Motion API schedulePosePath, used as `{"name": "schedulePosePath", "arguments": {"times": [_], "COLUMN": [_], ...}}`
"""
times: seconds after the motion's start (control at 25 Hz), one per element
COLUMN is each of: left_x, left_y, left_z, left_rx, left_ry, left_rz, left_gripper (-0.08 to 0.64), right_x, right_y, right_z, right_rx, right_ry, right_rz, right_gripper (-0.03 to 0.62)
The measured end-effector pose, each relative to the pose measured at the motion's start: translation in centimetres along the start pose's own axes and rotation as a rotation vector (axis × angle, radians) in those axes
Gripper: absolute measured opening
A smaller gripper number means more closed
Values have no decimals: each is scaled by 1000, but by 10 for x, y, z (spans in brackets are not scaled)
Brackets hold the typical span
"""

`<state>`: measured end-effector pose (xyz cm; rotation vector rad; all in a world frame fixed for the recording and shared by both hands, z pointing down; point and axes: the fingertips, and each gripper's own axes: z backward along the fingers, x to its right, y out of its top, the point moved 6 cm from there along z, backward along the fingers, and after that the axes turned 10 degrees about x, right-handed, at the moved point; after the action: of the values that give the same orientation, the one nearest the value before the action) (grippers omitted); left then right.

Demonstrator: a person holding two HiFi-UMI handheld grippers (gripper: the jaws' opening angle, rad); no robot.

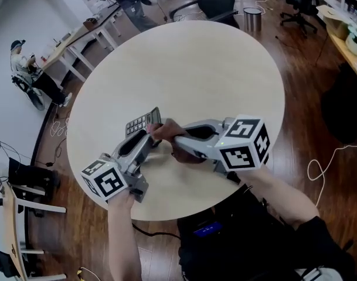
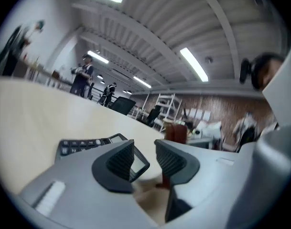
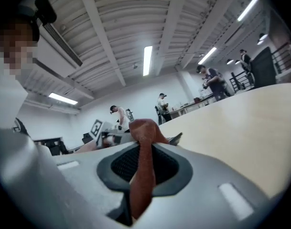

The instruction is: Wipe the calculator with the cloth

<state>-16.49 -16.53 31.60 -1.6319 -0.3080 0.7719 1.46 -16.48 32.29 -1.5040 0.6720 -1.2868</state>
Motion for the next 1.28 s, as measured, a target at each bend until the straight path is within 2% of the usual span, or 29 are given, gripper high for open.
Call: {"name": "schedulePosePath", "arguments": {"times": [0.12, 0.2, 0.28, 0.36, 0.44, 0.48, 0.56, 0.64, 0.72, 0.8, 0.88, 1.0, 1.08, 1.16, 1.28], "left_x": [33, 40, 33, 25, 19, 16, 13, 11, 9, 8, 7, 12, 24, 34, 42], "left_y": [-8, -17, -29, -36, -37, -38, -42, -44, -38, -24, -5, 24, 38, 43, 48], "left_z": [-40, -56, -62, -63, -60, -58, -55, -52, -44, -28, -7, 27, 44, 55, 66], "left_rx": [-158, -282, -428, -509, -534, -548, -572, -571, -527, -430, -287, -16, 145, 257, 348], "left_ry": [70, 127, 213, 287, 325, 331, 330, 343, 362, 348, 293, 167, 61, -61, -225], "left_rz": [-382, -605, -830, -970, -1033, -1048, -1062, -1088, -1117, -1098, -996, -730, -584, -486, -407], "left_gripper": [277, 330, 344, 343, 312, 269, 174, 150, 104, 60, 58, 57, 57, 57, 57], "right_x": [33, 35, 30, 26, 24, 25, 25, 26, 25, 26, 28, 29, 27, 20, -9], "right_y": [17, 24, 27, 29, 32, 33, 33, 31, 29, 28, 27, 27, 31, 43, 80], "right_z": [30, 37, 37, 37, 38, 38, 39, 39, 39, 39, 38, 39, 40, 38, 24], "right_rx": [94, 127, 142, 146, 152, 157, 166, 169, 168, 170, 178, 207, 232, 268, 347], "right_ry": [-80, -96, -93, -85, -82, -83, -83, -79, -75, -78, -90, -91, -64, -13, 102], "right_rz": [-50, -54, -47, -37, -32, -33, -38, -41, -40, -39, -45, -63, -68, -57, -9], "right_gripper": [49, 49, 49, 49, 49, 49, 49, 49, 49, 49, 49, 49, 49, 49, 49]}}
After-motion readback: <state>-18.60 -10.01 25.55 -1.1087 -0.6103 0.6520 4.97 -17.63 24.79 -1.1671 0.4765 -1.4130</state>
